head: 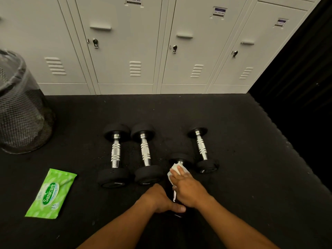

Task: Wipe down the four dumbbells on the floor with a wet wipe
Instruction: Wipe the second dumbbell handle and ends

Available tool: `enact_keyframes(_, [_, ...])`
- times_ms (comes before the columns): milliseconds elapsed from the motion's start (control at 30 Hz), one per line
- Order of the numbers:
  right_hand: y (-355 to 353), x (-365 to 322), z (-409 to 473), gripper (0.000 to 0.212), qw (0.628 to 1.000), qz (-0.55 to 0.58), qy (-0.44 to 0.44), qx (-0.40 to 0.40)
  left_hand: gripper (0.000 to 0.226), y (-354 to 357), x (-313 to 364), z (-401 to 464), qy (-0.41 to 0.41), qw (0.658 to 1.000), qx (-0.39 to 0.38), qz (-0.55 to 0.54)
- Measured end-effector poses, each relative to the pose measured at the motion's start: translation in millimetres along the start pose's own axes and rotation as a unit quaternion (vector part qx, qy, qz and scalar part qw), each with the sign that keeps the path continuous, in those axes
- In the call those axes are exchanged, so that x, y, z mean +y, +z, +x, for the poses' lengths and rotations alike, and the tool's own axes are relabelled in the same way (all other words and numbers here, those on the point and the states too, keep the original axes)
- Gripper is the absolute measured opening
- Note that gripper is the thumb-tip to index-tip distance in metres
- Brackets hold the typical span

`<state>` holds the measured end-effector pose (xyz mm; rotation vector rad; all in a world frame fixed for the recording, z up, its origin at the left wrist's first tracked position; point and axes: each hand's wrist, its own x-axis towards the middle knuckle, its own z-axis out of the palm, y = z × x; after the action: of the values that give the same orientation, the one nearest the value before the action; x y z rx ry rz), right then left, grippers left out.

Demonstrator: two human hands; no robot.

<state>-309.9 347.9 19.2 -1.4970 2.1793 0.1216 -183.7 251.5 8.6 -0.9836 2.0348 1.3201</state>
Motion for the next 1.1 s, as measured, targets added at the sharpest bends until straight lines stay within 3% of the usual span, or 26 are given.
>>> enact_keyframes(100, [-3, 12, 4, 0.054, 1.0, 0.004, -0.005, 0.026, 0.153, -9, 12, -13, -0.014, 1.0, 0.012, 0.013])
enact_keyframes(233, [13, 13, -13, 0.05, 0.984, 0.175, 0.004, 0.038, 0.128, -19, 21, -15, -0.022, 0.998, 0.016, 0.062])
enact_keyframes(367, [35, 16, -41, 0.041, 0.937, 0.347, 0.0, 0.041, 0.111, -26, 25, -11, -0.027, 0.993, 0.005, 0.116])
enact_keyframes(533, [36, 20, -58, 0.031, 0.882, 0.467, 0.025, 0.062, 0.084, -28, 30, -12, -0.004, 0.982, -0.035, 0.186])
enact_keyframes(600, [26, 19, -53, 0.034, 0.826, 0.538, 0.098, 0.136, 0.079, -27, 29, -12, 0.006, 0.978, -0.036, 0.203])
enact_keyframes(667, [15, 18, -41, 0.035, 0.737, 0.618, 0.196, 0.192, 0.075, -26, 28, -13, 0.016, 0.975, -0.035, 0.22])
enact_keyframes(733, [4, 19, -25, 0.025, 0.652, 0.684, 0.279, 0.173, 0.069, -25, 28, -13, 0.023, 0.971, -0.037, 0.235])
enact_keyframes(767, [1, 18, -19, 0.022, 0.629, 0.701, 0.302, 0.147, 0.066, -25, 30, -14, 0.029, 0.969, -0.039, 0.242])
enact_keyframes(800, [-1, 16, -13, 0.02, 0.624, 0.707, 0.31, 0.117, 0.061, -26, 32, -16, 0.035, 0.967, -0.042, 0.25])
enact_keyframes(900, [-2, 10, 0, 0.022, 0.687, 0.652, 0.315, 0.058, 0.046, -29, 39, -18, 0.056, 0.96, -0.048, 0.269])
enact_keyframes(1033, [2, -1, 11, 0.027, 0.717, 0.611, 0.33, 0.056, 0.031, -41, 46, -22, 0.083, 0.959, -0.035, 0.267])
enact_keyframes(1100, [5, -7, 16, 0.02, 0.727, 0.596, 0.336, 0.062, 0.03, -47, 49, -25, 0.102, 0.965, -0.022, 0.239])
